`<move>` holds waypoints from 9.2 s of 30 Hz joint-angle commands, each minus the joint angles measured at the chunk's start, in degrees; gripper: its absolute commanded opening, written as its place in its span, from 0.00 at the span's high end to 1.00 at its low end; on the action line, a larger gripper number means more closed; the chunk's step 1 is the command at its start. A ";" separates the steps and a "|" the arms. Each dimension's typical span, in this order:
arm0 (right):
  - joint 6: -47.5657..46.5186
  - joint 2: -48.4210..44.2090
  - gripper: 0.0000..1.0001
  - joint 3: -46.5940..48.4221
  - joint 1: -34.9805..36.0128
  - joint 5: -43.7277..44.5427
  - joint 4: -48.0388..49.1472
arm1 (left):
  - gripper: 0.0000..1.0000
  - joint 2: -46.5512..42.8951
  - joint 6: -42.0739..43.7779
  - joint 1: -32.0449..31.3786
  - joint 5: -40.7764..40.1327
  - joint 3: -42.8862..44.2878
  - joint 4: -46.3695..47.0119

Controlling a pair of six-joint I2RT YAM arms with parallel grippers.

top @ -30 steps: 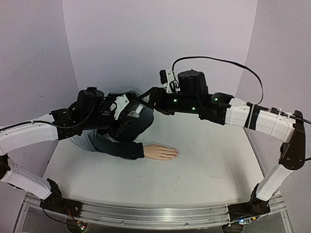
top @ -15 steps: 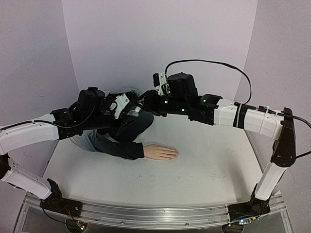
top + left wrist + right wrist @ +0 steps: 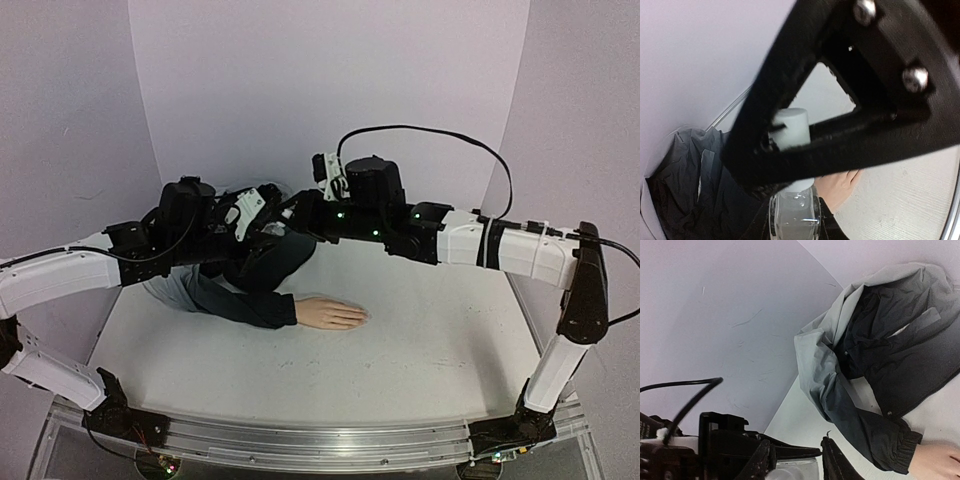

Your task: Paint the nails

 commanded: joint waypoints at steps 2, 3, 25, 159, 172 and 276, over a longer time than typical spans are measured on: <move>-1.24 -1.62 0.68 -1.63 0.45 -1.36 5.19 | 1.00 -0.88 -1.94 -0.20 3.36 3.86 3.24; -1.47 -1.92 0.74 -1.84 0.43 -1.10 5.30 | 1.00 -0.95 -2.02 -0.25 3.65 3.91 3.23; -24.15 -14.95 0.90 -23.31 0.86 -33.03 32.52 | 1.00 -4.00 -5.51 3.84 43.79 2.81 8.07; -2.02 -8.99 1.00 -50.22 -17.81 -1.26 21.22 | 1.00 -1.55 2.61 0.76 12.49 2.28 3.60; -2.64 -5.57 1.00 -48.86 -17.79 -6.64 23.63 | 1.00 -1.06 2.60 0.76 12.68 2.41 3.60; -1.76 -5.55 1.00 -47.72 -15.65 -2.19 16.54 | 1.00 -0.85 2.52 0.76 13.68 2.57 3.25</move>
